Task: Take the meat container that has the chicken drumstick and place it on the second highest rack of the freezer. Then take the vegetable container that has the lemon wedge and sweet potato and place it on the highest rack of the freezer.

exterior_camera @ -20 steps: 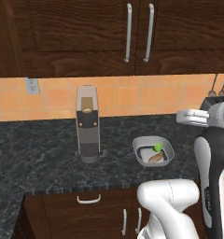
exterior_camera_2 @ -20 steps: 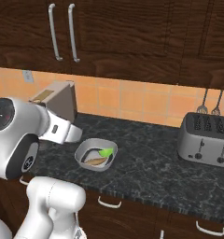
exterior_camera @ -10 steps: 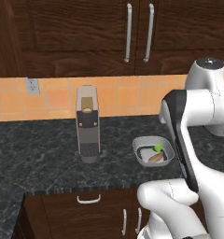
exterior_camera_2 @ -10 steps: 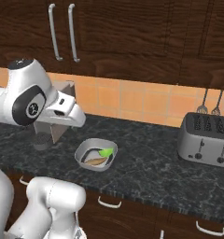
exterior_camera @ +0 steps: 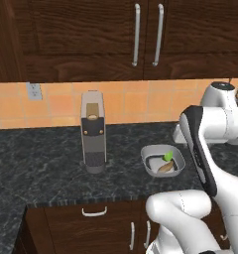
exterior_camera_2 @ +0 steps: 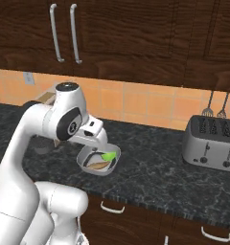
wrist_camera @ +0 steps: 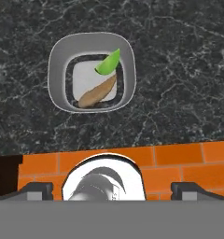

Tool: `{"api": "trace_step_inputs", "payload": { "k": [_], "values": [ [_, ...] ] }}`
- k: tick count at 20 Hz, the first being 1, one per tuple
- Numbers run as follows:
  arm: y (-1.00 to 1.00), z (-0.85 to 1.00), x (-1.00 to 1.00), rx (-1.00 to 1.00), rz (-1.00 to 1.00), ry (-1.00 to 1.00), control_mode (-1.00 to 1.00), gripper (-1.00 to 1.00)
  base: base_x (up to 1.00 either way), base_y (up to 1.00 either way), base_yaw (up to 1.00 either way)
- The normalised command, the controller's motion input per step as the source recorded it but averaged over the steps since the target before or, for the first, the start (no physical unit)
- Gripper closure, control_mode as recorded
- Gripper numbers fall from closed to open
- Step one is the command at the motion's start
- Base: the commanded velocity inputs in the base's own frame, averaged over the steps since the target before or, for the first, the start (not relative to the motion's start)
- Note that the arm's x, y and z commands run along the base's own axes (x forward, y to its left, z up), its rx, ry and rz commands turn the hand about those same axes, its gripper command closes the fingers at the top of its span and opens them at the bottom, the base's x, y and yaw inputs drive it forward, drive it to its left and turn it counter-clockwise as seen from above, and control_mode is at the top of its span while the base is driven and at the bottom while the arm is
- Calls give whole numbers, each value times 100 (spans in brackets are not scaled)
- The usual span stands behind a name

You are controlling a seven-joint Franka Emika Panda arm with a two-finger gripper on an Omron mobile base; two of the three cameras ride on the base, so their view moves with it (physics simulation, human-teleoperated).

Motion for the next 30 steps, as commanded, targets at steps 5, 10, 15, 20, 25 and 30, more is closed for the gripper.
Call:
{"api": "trace_step_inputs", "payload": {
  "k": [5, 10, 15, 20, 25, 30],
  "values": [
    [-11, -64, 20, 3, 0, 11, -100, -100, 0, 0, 0],
    [0, -67, 29, 0, 0, 5, -100, -100, 0, 0, 0],
    [0, -37, 32, 0, 0, 0, -100, -100, 0, 0, 0],
    [-12, -25, 78, 4, -1, 0, -100, -100, 0, 0, 0],
    [-36, -18, 76, 11, -2, 0, -100, -100, 0, 0, 0],
    [-16, -16, 47, 3, -1, 0, -100, -100, 0, 0, 0]
  ]
}}
